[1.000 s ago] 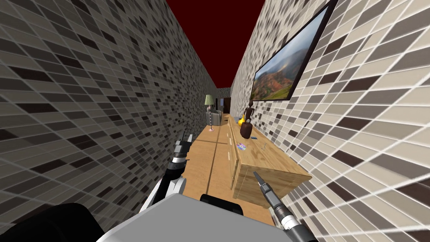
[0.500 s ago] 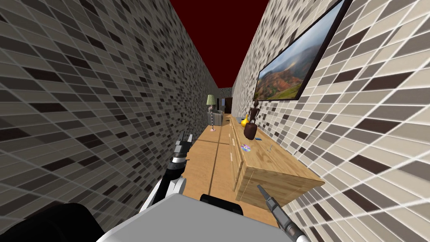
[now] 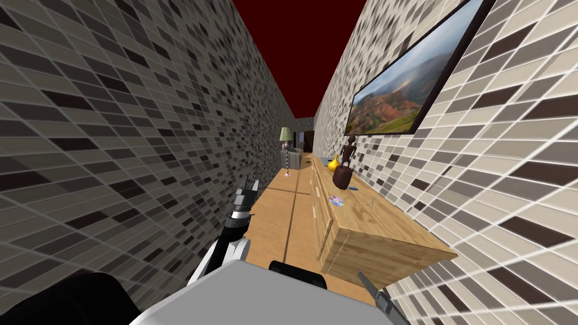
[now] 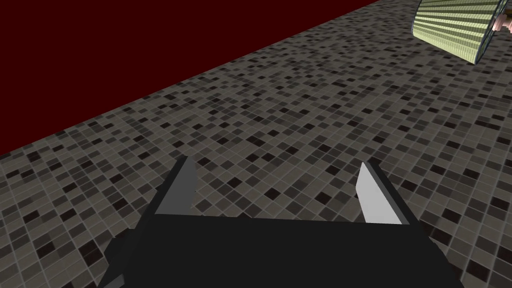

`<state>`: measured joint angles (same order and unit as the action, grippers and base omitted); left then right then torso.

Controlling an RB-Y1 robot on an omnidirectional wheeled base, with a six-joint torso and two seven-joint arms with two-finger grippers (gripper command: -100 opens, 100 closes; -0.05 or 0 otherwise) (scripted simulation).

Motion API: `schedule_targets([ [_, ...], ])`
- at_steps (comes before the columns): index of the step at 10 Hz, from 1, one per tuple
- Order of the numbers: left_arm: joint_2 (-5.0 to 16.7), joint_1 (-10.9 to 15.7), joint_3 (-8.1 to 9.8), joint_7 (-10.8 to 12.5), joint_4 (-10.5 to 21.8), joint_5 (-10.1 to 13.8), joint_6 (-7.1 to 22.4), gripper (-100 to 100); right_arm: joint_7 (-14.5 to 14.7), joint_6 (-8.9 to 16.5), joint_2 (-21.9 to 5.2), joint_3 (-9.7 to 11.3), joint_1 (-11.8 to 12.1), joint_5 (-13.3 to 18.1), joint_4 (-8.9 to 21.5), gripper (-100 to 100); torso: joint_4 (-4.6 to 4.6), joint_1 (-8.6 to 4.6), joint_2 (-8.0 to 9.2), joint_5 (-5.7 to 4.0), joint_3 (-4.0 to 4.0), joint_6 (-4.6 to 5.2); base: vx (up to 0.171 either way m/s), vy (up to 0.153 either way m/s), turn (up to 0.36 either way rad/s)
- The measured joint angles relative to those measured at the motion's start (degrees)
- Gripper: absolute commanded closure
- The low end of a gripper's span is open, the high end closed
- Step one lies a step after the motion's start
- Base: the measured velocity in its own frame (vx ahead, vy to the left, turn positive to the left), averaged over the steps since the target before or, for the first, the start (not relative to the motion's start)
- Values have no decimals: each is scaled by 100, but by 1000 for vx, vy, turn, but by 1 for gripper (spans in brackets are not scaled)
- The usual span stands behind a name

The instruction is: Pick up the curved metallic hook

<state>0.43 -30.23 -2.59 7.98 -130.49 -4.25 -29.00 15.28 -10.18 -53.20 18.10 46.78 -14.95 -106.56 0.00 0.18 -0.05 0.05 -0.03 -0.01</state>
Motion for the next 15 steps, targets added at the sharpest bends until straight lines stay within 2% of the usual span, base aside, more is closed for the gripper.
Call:
schedule_targets([
  [3, 0, 0, 0, 0, 0, 0, 0, 0, 126, -20, -467, 191, 178, -137, 339, -100, 0, 7, -2, 2, -1, 0, 24, 66, 21],
  [4, 0, 0, 0, 0, 0, 0, 0, 0, 122, 8, -638, 185, 196, -162, 321, -100, 0, -5, 0, 0, 0, 0, 29, 48, 54],
  [7, 0, 0, 1, 0, 0, 0, 0, 0, 200, 17, -1080, 300, 332, -275, 535, -100, 1, -11, 1, -2, 0, 1, 22, 40, 17],
  [9, 0, 0, 0, 0, 0, 0, 0, 0, 237, 65, -1461, 336, 492, -405, 616, -100, 0, -6, -2, 0, -1, 1, 30, 56, 27],
  [13, 0, 0, 1, 0, 0, 0, 0, 0, 309, -17, -2178, 555, 627, -592, 1018, -100, -1, -11, -5, -2, -3, 0, 32, 35, 11],
  [15, 0, -1, 0, 0, 0, 0, 0, 0, 390, 29, -2497, 618, 731, -687, 1127, -100, -2, -5, -12, -1, -7, 0, 49, 39, 15],
])
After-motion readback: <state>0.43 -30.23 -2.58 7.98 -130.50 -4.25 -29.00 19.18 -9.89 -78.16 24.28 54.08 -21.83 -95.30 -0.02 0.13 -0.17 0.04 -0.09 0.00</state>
